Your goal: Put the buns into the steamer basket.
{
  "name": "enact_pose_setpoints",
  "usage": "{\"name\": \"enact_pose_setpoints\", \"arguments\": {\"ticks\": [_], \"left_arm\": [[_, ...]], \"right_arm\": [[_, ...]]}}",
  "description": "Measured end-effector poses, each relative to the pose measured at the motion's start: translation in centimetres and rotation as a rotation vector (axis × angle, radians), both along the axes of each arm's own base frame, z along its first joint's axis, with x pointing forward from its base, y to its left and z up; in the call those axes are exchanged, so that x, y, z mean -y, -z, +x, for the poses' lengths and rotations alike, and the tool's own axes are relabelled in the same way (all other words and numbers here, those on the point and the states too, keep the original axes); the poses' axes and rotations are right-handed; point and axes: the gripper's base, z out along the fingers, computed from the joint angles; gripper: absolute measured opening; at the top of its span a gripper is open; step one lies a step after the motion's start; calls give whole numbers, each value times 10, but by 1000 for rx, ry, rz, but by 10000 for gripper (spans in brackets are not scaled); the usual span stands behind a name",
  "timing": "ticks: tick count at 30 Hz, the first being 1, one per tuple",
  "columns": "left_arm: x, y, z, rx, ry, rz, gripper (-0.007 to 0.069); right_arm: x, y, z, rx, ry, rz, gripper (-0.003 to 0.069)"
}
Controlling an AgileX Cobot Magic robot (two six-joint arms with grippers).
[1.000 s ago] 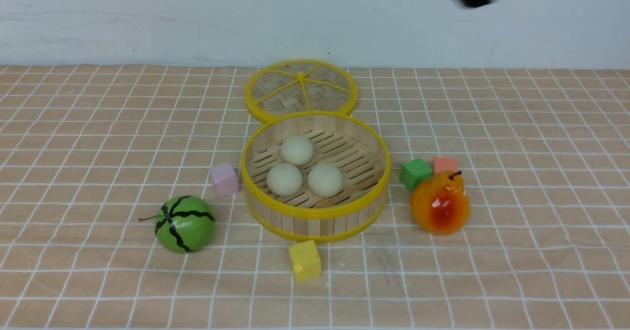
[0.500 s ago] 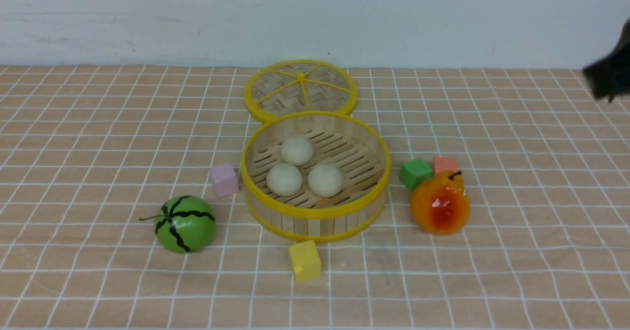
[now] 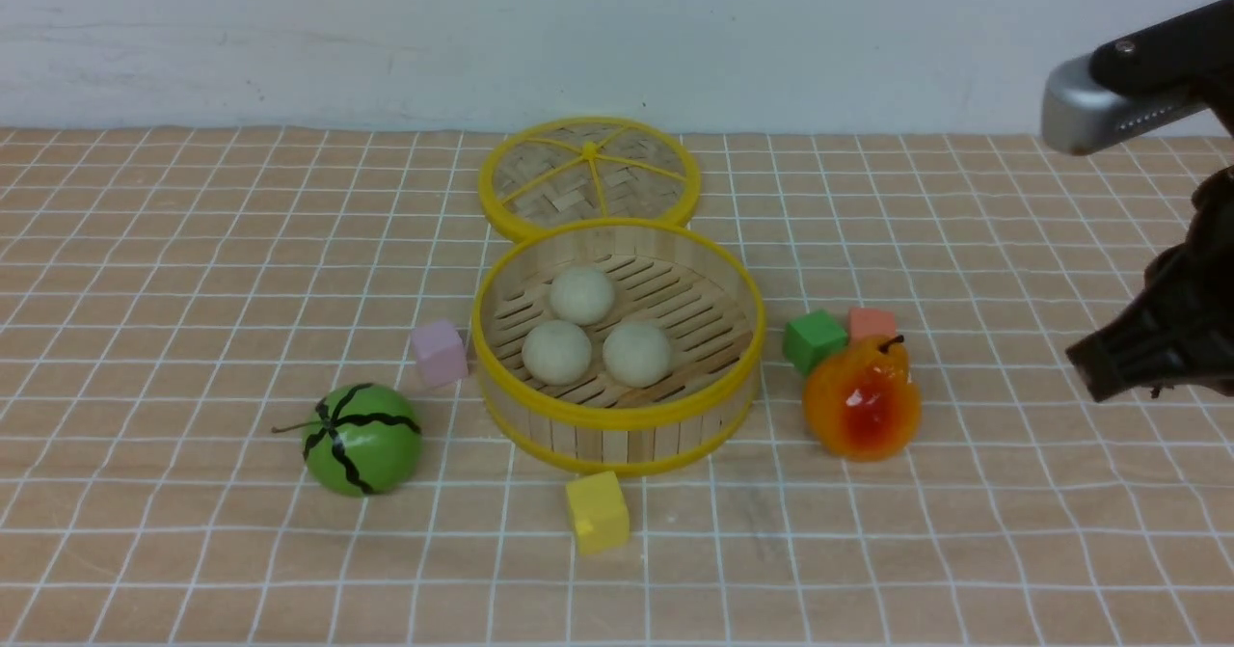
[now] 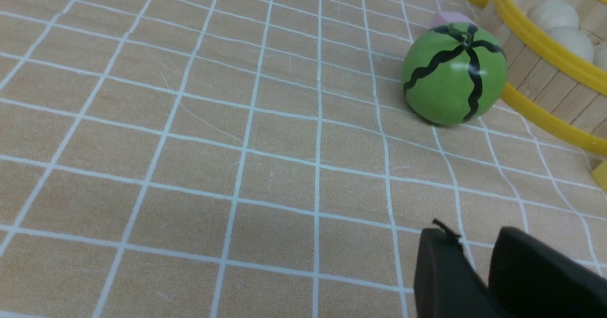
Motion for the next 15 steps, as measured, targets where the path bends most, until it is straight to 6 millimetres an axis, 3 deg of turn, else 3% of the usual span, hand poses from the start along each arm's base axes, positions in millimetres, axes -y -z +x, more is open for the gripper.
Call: {"name": "enact_pose_setpoints", "arguments": {"ticks": [15], "left_arm": [[0,0,0,0,0,0,169]], "right_arm": [[1,0,1,11,1,-6,-11]]}}
